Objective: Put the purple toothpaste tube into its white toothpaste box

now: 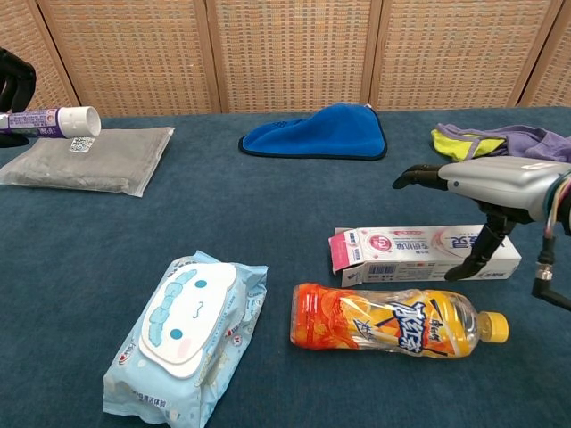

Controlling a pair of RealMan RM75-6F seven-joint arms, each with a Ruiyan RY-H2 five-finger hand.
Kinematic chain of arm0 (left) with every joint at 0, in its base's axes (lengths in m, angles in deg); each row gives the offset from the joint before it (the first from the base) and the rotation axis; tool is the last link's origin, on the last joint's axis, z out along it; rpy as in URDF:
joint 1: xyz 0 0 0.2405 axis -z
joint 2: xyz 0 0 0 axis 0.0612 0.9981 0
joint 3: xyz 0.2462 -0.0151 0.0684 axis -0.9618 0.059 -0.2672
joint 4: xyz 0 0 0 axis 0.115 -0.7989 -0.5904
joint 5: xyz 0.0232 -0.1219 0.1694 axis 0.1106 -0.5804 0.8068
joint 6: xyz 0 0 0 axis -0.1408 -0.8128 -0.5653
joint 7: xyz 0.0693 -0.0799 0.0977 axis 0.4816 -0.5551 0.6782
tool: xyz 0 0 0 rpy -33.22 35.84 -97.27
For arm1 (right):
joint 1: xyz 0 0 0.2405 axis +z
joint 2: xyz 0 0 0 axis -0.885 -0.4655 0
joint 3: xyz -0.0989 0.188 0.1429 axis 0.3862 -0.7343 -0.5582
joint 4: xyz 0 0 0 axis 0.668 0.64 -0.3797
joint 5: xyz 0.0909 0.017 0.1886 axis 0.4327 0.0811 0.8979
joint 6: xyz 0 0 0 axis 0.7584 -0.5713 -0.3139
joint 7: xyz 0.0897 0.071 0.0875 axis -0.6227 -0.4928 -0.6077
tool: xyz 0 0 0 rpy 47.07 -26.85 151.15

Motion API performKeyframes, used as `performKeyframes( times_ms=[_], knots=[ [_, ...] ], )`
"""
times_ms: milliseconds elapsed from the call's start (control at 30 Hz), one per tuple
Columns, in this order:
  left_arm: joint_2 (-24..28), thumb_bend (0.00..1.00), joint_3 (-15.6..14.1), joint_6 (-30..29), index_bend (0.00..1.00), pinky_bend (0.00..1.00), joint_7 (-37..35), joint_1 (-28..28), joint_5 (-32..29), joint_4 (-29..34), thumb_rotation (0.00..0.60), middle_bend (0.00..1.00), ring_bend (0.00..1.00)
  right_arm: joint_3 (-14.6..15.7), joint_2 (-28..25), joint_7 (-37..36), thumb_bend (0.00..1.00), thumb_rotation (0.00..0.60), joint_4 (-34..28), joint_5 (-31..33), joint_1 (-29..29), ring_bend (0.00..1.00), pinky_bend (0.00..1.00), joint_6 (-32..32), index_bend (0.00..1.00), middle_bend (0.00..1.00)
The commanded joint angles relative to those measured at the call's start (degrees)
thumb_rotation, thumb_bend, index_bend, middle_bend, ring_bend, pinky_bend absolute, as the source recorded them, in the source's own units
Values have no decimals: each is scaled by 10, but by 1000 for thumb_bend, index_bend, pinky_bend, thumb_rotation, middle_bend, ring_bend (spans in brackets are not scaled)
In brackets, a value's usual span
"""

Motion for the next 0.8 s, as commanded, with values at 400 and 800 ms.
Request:
performKeyframes(
  times_ms=[400, 800],
  knots=[
    [-10, 412, -1, 5, 871, 574, -12, 0, 2, -22, 600, 652, 535, -5, 58, 17, 122, 600, 63, 59, 45, 0, 0, -19, 61, 0],
    [-18, 411, -1, 9, 871, 573, -21, 1, 3, -37, 600, 652, 535, 0, 98, -33, 121, 600, 122, 32, 40, 185, 225, 7, 452, 337]
  ],
)
